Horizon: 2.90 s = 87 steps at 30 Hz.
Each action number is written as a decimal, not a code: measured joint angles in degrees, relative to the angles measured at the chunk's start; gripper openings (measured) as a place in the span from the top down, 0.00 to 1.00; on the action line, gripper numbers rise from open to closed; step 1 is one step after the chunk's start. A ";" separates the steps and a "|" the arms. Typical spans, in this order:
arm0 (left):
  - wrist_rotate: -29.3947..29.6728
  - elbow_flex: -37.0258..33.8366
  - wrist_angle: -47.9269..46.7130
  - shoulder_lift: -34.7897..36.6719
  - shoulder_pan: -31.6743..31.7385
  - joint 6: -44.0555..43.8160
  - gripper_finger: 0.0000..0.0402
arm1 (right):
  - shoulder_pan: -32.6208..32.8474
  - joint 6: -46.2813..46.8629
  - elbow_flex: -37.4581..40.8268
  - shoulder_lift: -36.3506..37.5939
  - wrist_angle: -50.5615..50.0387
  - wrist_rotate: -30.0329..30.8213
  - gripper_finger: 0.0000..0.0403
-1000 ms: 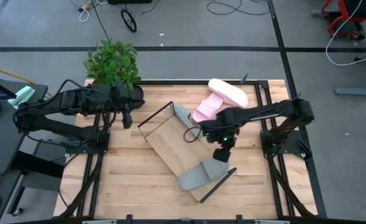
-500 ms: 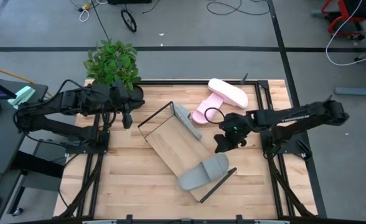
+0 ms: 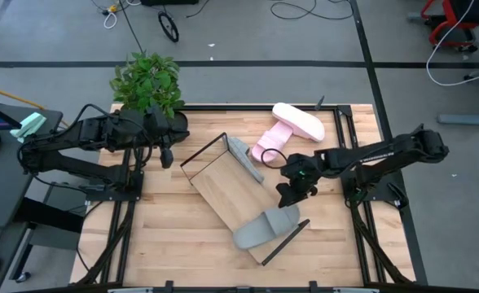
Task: Pick and place slides into the shelf
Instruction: Put the gray slide on the shelf
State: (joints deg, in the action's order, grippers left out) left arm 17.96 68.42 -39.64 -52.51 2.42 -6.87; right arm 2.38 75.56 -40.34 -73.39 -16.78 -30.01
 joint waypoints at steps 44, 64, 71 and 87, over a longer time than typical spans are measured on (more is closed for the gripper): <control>0.07 -0.02 5.50 -0.34 2.41 1.97 0.95 | -12.09 -24.91 -0.12 1.90 12.49 24.14 0.41; -0.31 -0.07 4.48 -2.97 6.27 1.59 0.94 | -15.66 -71.22 -19.58 -16.41 -3.93 41.65 0.41; -0.31 -0.07 4.11 -2.97 6.27 1.51 0.96 | -15.66 -81.16 -19.30 -20.91 1.10 40.16 0.41; -0.28 -0.04 4.07 -2.97 6.27 1.10 0.95 | -17.01 -93.72 -19.30 -25.30 9.52 37.99 0.41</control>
State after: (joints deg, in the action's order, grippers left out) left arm 17.67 68.38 -35.57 -55.48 8.69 -5.77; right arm -14.63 -18.16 -59.64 -98.69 -7.25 7.98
